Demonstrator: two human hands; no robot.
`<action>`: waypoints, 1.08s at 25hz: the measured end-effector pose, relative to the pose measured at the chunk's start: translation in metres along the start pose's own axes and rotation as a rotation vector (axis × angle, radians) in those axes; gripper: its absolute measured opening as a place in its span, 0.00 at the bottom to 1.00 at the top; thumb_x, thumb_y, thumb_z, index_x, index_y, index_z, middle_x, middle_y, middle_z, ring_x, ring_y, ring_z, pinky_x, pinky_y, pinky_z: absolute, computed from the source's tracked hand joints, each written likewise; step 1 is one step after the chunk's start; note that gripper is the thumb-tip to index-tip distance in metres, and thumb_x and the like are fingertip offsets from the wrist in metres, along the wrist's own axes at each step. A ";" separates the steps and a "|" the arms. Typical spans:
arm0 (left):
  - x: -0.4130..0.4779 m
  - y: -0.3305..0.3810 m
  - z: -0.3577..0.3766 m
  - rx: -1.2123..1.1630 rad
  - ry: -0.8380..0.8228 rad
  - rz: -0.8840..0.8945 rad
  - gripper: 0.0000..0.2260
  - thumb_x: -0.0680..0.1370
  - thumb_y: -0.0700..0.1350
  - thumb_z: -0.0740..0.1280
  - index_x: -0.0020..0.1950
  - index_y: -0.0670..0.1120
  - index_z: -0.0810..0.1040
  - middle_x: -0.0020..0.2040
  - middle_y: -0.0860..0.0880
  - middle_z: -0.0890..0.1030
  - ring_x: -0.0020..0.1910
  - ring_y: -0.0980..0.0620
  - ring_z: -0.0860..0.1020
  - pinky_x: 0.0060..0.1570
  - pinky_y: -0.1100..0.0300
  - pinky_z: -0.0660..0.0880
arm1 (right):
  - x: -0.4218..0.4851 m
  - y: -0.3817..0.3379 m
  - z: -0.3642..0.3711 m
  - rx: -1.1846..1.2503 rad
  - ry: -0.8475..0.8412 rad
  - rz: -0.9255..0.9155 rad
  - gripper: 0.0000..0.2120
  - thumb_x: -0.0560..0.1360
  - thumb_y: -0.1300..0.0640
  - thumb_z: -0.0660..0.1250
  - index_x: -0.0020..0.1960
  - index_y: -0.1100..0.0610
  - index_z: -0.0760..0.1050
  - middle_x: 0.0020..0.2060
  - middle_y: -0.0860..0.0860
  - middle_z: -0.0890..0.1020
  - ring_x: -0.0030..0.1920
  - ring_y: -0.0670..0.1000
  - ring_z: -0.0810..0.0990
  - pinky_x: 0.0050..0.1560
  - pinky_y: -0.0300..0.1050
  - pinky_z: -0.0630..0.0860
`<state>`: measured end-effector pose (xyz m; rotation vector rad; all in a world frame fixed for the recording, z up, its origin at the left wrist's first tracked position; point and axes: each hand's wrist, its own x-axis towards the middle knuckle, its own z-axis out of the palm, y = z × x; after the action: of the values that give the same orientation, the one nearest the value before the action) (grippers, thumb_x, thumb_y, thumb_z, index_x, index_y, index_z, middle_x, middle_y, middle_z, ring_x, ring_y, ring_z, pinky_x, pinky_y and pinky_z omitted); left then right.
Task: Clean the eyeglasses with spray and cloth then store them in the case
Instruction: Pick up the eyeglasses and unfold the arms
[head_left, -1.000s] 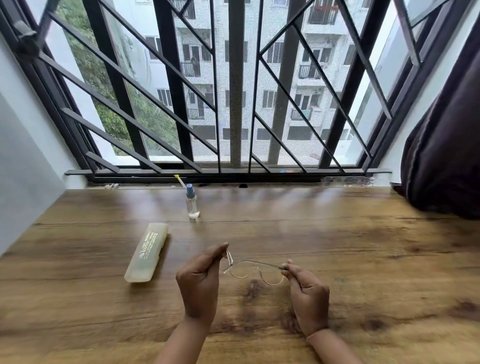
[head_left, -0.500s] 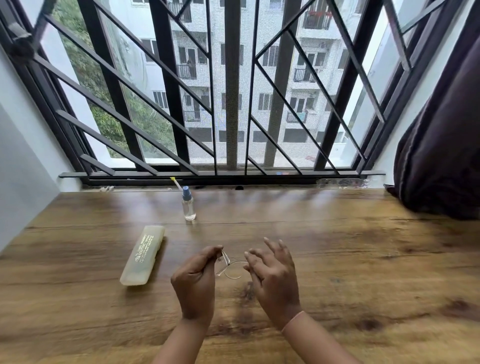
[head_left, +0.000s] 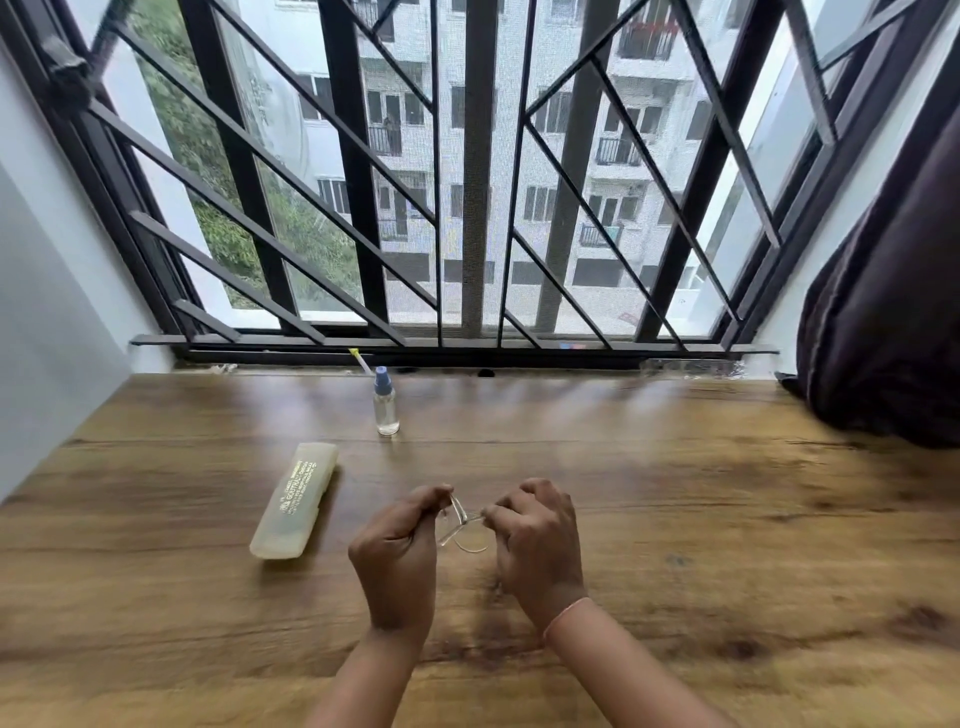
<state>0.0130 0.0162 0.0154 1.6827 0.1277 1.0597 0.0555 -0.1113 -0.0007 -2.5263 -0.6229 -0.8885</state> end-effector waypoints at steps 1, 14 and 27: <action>0.000 0.001 0.000 0.002 0.000 0.003 0.17 0.66 0.24 0.70 0.45 0.45 0.82 0.44 0.56 0.82 0.41 0.61 0.81 0.45 0.69 0.76 | 0.001 0.001 0.000 0.016 0.004 0.028 0.07 0.60 0.60 0.72 0.35 0.49 0.81 0.30 0.43 0.79 0.44 0.51 0.70 0.43 0.44 0.62; 0.011 0.010 0.003 -0.026 0.013 0.019 0.12 0.68 0.32 0.71 0.47 0.46 0.81 0.41 0.57 0.83 0.42 0.60 0.81 0.45 0.60 0.79 | 0.024 0.001 -0.028 0.643 0.191 0.479 0.11 0.63 0.67 0.75 0.39 0.52 0.84 0.32 0.38 0.80 0.43 0.51 0.76 0.46 0.26 0.69; 0.017 0.012 0.001 -0.093 0.063 -0.054 0.13 0.68 0.32 0.71 0.47 0.47 0.82 0.41 0.56 0.84 0.40 0.53 0.83 0.44 0.51 0.80 | 0.022 0.027 -0.061 1.178 0.371 0.686 0.20 0.67 0.74 0.68 0.37 0.49 0.84 0.34 0.45 0.85 0.40 0.45 0.82 0.44 0.34 0.77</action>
<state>0.0189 0.0201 0.0350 1.5547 0.1611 1.0627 0.0556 -0.1577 0.0527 -1.2906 -0.0503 -0.4614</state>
